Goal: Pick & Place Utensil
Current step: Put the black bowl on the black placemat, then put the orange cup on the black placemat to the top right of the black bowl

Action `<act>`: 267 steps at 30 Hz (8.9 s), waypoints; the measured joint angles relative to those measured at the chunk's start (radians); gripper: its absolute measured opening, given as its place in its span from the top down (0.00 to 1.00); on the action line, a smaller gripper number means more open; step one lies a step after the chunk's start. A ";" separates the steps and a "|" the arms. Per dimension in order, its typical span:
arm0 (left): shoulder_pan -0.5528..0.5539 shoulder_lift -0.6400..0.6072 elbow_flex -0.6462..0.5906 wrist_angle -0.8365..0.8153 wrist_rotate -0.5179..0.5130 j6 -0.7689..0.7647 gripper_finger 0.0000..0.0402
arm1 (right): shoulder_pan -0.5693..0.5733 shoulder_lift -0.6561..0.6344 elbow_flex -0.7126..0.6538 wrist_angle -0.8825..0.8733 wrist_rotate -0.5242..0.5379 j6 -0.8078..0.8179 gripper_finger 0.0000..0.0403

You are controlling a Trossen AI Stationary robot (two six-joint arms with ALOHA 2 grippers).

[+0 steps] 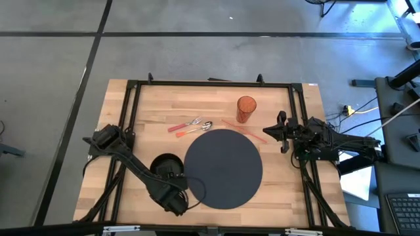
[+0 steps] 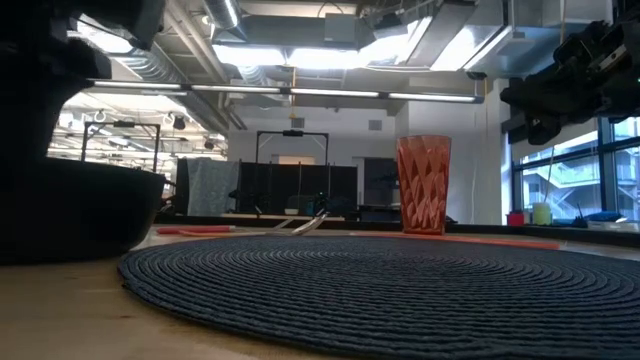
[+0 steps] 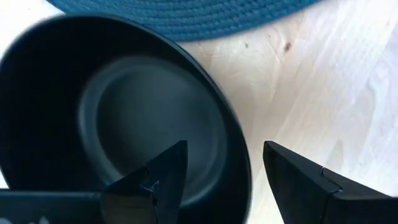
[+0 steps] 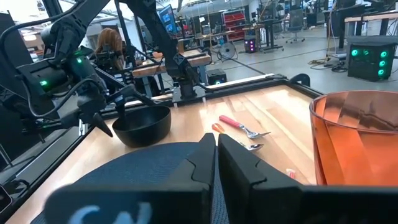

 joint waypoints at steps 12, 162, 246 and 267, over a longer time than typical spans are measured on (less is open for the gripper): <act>0.006 0.000 0.000 -0.001 -0.003 0.027 0.66 | 0.000 0.000 0.000 0.000 0.001 -0.005 0.95; 0.308 0.435 0.753 -0.063 0.104 1.060 0.88 | 0.000 0.000 0.000 0.000 0.003 -0.030 0.95; 0.534 -1.308 -1.190 1.664 -0.421 1.261 0.99 | 0.003 0.006 0.000 0.009 -0.015 -0.044 0.95; 0.617 -1.869 -1.341 1.354 -0.263 1.292 0.99 | 0.003 0.006 0.000 0.010 0.046 -0.082 0.95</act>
